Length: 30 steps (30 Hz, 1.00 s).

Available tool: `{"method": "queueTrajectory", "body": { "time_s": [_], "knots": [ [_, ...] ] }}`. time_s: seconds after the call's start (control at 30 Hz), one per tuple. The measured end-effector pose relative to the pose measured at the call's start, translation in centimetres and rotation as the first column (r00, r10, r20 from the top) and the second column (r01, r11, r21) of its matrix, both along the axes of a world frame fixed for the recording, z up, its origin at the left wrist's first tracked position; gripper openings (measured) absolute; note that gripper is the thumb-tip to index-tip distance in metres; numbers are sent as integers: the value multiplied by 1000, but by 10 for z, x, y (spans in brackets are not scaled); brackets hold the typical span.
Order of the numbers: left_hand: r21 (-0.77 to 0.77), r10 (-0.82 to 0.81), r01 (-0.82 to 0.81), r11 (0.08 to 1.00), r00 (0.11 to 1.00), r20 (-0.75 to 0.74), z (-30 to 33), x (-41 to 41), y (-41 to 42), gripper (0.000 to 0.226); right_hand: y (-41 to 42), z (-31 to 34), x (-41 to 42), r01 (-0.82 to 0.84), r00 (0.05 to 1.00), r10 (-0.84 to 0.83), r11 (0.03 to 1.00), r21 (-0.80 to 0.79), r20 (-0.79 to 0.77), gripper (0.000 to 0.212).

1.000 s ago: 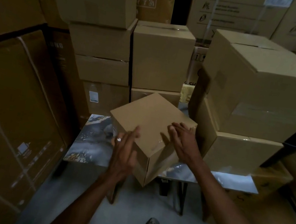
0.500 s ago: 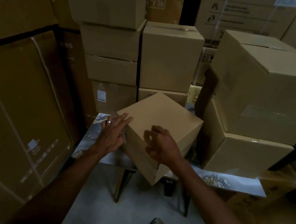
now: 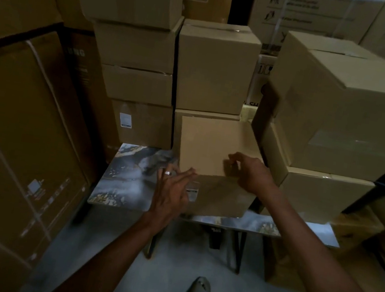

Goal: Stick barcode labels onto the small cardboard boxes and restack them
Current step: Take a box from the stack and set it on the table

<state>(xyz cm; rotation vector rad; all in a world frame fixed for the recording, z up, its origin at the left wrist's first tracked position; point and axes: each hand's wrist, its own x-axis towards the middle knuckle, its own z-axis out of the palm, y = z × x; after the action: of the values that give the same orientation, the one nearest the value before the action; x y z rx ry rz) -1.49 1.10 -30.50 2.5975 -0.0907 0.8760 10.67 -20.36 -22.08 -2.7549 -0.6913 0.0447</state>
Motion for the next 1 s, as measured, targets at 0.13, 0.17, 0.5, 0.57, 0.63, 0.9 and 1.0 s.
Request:
{"method": "queueTrajectory", "body": {
  "time_s": [0.13,0.17,0.5,0.57,0.63,0.9,1.0],
  "knots": [
    [-49,-58,59,997,998,30,8,10,-13,58,-14,-7,14,-28,998,28,1000,-3,55,70],
    [-49,-61,62,997,998,27,9,13,-18,58,-16,-10,17,-31,997,30,999,9,72,70],
    [-152,-116,92,984,981,-154,40,55,6,57,21,-80,-73,-18,926,-143,908,420,349,54],
    [-134,-106,77,988,968,-226,32,63,10,55,34,-93,-90,69,980,-159,829,555,116,50],
    [-180,-138,100,979,968,-211,19,64,12,52,42,-101,-100,164,981,-192,743,649,-27,48],
    [-394,-199,153,906,977,-79,-9,61,5,43,64,-122,-115,216,976,-122,637,740,-180,74],
    [-436,-186,149,887,982,-43,-15,57,1,42,78,-133,-115,248,968,-134,610,752,-210,81]
  ]
}}
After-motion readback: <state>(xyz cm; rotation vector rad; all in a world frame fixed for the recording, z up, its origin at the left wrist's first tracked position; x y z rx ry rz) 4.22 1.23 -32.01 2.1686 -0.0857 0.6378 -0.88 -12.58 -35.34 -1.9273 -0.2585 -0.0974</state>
